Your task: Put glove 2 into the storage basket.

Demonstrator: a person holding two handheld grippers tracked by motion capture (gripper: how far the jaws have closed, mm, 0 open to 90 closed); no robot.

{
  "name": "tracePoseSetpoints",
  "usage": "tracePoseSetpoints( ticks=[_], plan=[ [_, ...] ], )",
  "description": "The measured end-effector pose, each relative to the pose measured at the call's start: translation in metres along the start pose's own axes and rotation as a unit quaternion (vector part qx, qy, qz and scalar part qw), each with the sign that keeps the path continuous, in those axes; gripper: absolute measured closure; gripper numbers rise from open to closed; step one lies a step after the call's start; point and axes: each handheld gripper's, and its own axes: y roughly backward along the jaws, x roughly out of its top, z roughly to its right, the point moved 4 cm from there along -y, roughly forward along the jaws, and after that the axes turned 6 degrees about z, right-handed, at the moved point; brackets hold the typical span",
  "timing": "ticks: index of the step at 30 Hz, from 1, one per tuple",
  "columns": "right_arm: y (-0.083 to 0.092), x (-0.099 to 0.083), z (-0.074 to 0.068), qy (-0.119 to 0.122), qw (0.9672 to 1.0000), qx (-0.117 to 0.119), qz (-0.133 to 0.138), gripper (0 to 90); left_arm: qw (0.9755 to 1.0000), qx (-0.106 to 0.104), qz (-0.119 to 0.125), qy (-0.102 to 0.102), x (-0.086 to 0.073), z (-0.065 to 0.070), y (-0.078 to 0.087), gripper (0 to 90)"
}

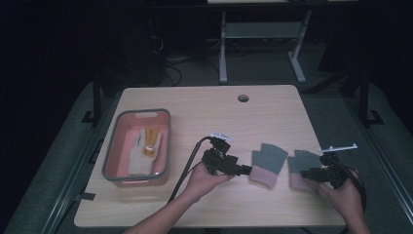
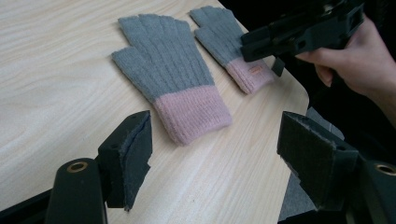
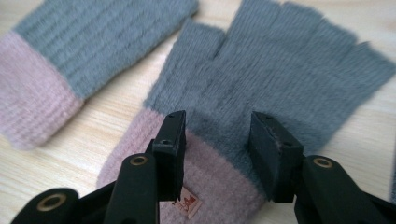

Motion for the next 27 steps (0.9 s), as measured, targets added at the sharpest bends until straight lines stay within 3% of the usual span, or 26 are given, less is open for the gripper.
tracePoseSetpoints(
  ticks=[5, 13, 27],
  plan=[
    [-0.0027, -0.0014, -0.0034, 0.003, 1.0000, -0.008, -0.003, 62.0, 1.0000, 0.000, 0.000, 0.003, -0.0017, 0.0001, -0.0017, 26.4],
    [-0.0039, 0.0003, -0.0081, 0.000, 0.9999, -0.011, -0.012, 80.2, 1.0000, -0.002, -0.002, 0.003, -0.0061, 0.0010, -0.0033, 26.4],
    [0.0046, 0.0040, -0.0076, -0.021, 0.9998, -0.003, 0.003, 83.0, 1.0000, 0.005, 0.002, 0.008, -0.0066, -0.0053, 0.0016, 26.5]
  ],
)
